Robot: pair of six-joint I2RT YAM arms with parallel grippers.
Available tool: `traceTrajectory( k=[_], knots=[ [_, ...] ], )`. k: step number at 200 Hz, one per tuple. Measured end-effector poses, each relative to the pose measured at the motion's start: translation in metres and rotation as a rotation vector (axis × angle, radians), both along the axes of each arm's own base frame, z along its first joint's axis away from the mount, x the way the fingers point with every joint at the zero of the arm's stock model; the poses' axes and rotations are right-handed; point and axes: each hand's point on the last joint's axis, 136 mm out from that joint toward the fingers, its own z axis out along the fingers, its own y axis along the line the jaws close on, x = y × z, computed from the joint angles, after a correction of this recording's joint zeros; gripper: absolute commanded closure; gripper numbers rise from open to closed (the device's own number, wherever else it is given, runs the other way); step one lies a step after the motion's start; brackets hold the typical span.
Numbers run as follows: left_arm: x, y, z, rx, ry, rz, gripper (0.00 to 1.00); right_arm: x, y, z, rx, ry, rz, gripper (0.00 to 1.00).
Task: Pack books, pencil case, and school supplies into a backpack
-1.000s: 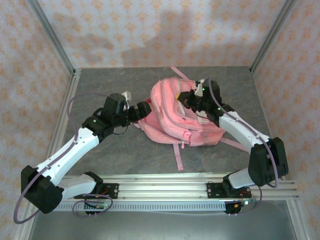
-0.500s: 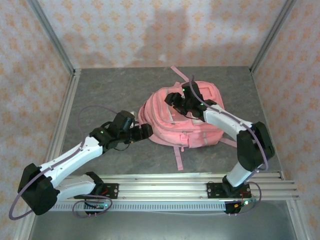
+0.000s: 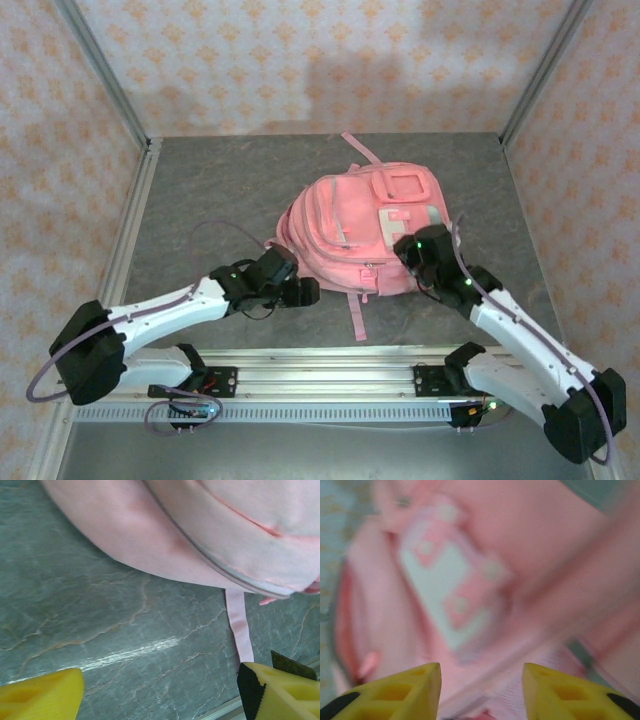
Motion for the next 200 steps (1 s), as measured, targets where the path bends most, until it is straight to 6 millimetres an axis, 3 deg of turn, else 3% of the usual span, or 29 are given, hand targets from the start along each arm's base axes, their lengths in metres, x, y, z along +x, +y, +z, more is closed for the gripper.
traceTrajectory(
  k=[25, 48, 75, 105, 168, 200],
  knots=[
    [0.0, -0.027, 0.014, 0.02, -0.053, -0.07, 0.19, -0.027, -0.013, -0.038, 0.081, 0.063, -0.087, 0.28],
    [-0.001, -0.046, 0.019, 0.032, -0.076, -0.11, 0.2, -0.038, -0.018, -0.062, 0.157, 0.087, -0.16, 0.27],
    [-0.002, -0.053, 0.011, 0.082, -0.07, -0.136, 0.2, -0.033, -0.017, -0.07, 0.215, 0.074, -0.21, 0.32],
    [-0.003, -0.061, 0.006, 0.122, -0.055, -0.159, 0.21, -0.023, -0.016, -0.079, 0.268, 0.05, -0.257, 0.53],
    [0.006, -0.099, 0.003, 0.16, -0.061, -0.227, 0.24, -0.011, -0.01, -0.091, 0.29, 0.064, -0.283, 0.99],
    [0.005, -0.098, -0.015, 0.203, -0.028, -0.233, 0.26, -0.005, -0.003, -0.083, 0.338, 0.037, -0.269, 1.0]
  ],
)
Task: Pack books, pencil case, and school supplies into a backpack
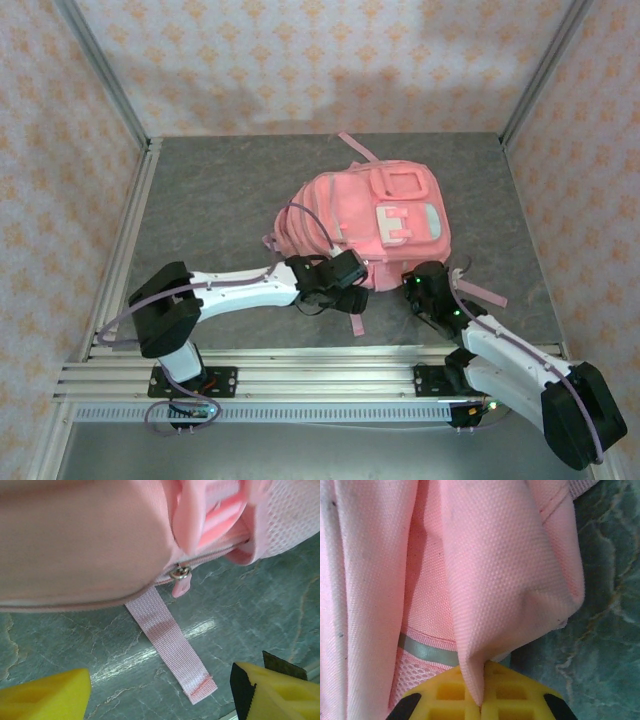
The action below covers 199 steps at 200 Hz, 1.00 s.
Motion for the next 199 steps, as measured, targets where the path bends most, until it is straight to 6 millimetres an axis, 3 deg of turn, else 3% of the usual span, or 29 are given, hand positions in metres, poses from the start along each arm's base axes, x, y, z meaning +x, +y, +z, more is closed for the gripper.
traceTrajectory(
  k=[45, 134, 163, 199],
  knots=[
    [0.002, 0.006, -0.003, 0.028, -0.01, 0.015, 0.27, 0.003, 0.008, 0.007, 0.039, -0.022, 0.01, 1.0],
    [0.026, 0.003, -0.002, 0.058, -0.135, 0.135, 0.39, -0.001, 0.034, 0.015, 0.076, -0.06, 0.062, 1.0],
    [0.035, 0.005, -0.011, 0.087, -0.169, 0.17, 0.46, -0.001, 0.035, 0.015, 0.077, -0.064, 0.06, 1.0],
    [0.041, 0.011, -0.027, 0.142, -0.194, 0.189, 0.47, -0.001, 0.036, 0.016, 0.08, -0.068, 0.06, 1.0]
  ],
)
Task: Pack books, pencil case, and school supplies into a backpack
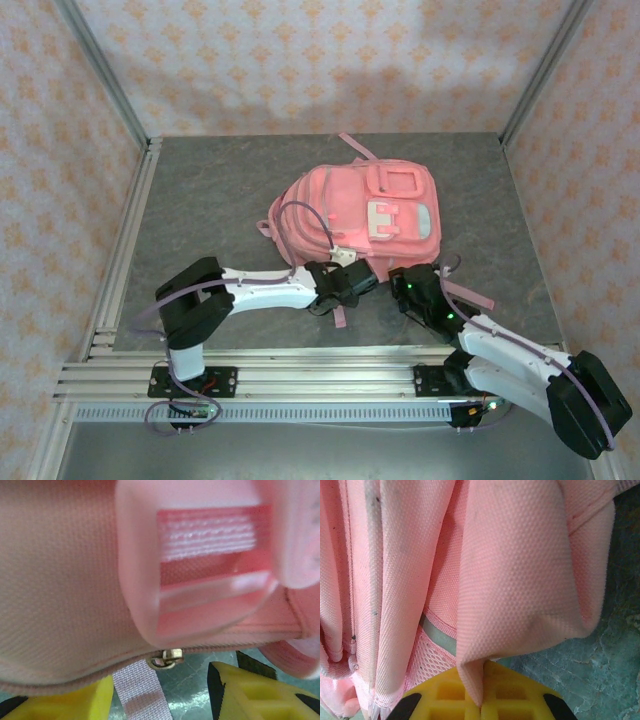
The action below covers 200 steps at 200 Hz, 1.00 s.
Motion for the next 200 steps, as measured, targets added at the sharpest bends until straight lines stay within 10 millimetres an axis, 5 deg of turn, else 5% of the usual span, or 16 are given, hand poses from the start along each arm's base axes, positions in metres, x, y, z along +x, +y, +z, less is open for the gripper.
traceTrajectory(
  k=[53, 148, 200],
  knots=[
    [0.011, 0.002, -0.011, 0.02, -0.03, 0.021, 0.47, -0.001, 0.005, 0.002, 0.004, -0.009, 0.017, 1.0],
    [0.023, 0.009, -0.018, 0.028, -0.044, 0.048, 0.83, 0.0, 0.01, 0.012, 0.031, -0.044, 0.028, 1.0],
    [0.023, 0.008, -0.017, 0.022, -0.049, 0.042, 0.94, -0.002, 0.009, 0.018, 0.032, -0.064, 0.035, 1.0]
  ],
)
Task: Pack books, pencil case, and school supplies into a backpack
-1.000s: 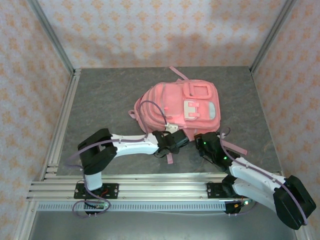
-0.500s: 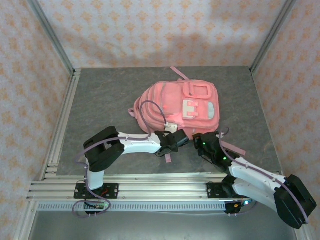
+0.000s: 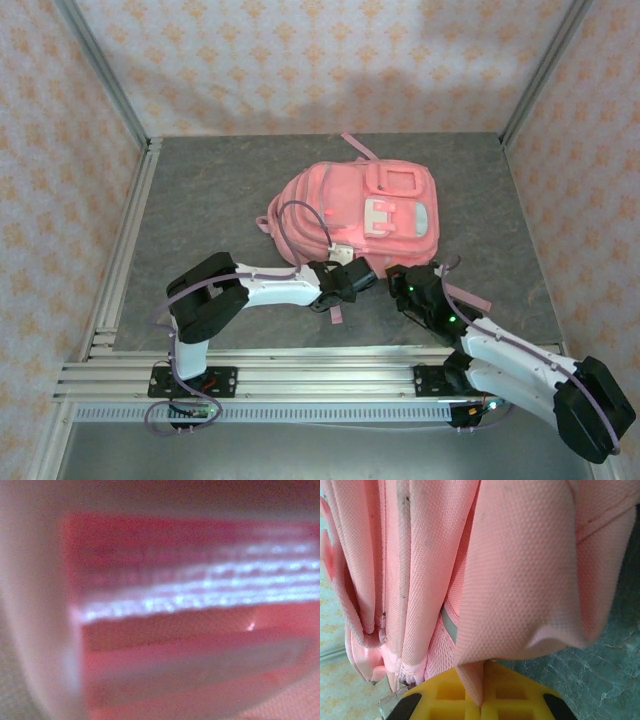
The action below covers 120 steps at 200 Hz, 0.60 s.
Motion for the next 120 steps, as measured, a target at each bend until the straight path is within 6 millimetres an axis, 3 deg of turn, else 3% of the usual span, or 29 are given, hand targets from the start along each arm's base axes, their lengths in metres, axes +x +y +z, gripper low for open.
traceTrajectory(
  k=[44, 120],
  knots=[
    [-0.007, -0.004, 0.0, -0.044, 0.057, -0.048, 1.0, -0.003, -0.005, 0.0, -0.028, -0.012, 0.003, 1.0],
    [-0.021, -0.005, -0.004, -0.146, 0.153, -0.102, 1.0, -0.009, -0.011, -0.015, -0.166, 0.039, 0.04, 1.0]
  ],
)
